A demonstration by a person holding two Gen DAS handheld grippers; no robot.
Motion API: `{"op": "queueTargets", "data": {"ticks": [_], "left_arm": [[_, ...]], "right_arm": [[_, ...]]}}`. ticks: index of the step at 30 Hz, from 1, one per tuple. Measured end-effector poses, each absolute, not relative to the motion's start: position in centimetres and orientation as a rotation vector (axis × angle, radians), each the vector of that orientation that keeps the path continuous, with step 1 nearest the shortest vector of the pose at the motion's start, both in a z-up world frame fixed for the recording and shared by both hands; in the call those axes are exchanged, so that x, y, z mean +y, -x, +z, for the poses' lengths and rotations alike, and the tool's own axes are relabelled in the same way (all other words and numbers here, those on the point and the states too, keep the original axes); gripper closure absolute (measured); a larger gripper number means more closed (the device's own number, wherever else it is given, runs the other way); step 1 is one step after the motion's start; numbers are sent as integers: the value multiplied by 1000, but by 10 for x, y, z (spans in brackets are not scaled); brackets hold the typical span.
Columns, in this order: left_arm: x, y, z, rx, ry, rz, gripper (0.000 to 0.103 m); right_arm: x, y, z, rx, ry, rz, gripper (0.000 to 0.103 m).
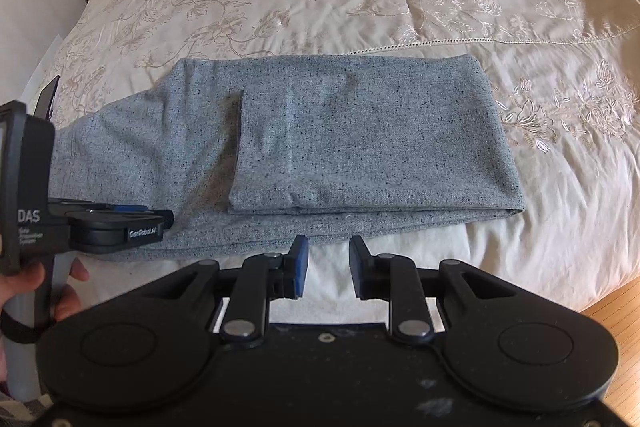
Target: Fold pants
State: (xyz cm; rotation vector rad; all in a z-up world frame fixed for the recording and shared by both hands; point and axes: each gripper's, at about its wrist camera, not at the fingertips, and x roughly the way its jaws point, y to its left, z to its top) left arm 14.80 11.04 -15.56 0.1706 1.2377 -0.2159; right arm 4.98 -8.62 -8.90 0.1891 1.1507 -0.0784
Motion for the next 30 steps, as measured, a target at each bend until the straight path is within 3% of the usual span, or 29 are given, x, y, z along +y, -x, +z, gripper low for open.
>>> {"op": "queueTargets", "data": {"ticks": [5, 8, 14, 17, 19, 23, 27, 29, 30], "left_arm": [[205, -174, -120, 1144, -22, -44, 60], [262, -190, -113, 1123, 16, 43, 50], [338, -211, -146, 1251, 86, 19, 46], [350, -213, -170, 1301, 147, -66, 42], [356, -216, -179, 1301, 187, -109, 33], [353, -226, -185, 1290, 229, -196, 25], [340, -236, -200, 1276, 211, -226, 3], [328, -240, -201, 1271, 206, -191, 2], [322, -241, -197, 1268, 205, -207, 12]], "right_arm": [[-71, -60, -88, 1130, -202, -71, 78], [-60, -66, -88, 1131, -208, -66, 78], [-38, -76, -92, 1144, -187, -45, 78], [-28, -79, -93, 1155, -170, -32, 78], [-22, -80, -92, 1159, -163, -27, 78], [-15, -82, -93, 1170, -152, -29, 78], [-10, -83, -91, 1171, -145, -29, 78], [-8, -86, -91, 1173, -152, -28, 78], [-9, -88, -91, 1173, -161, -29, 78]]}}
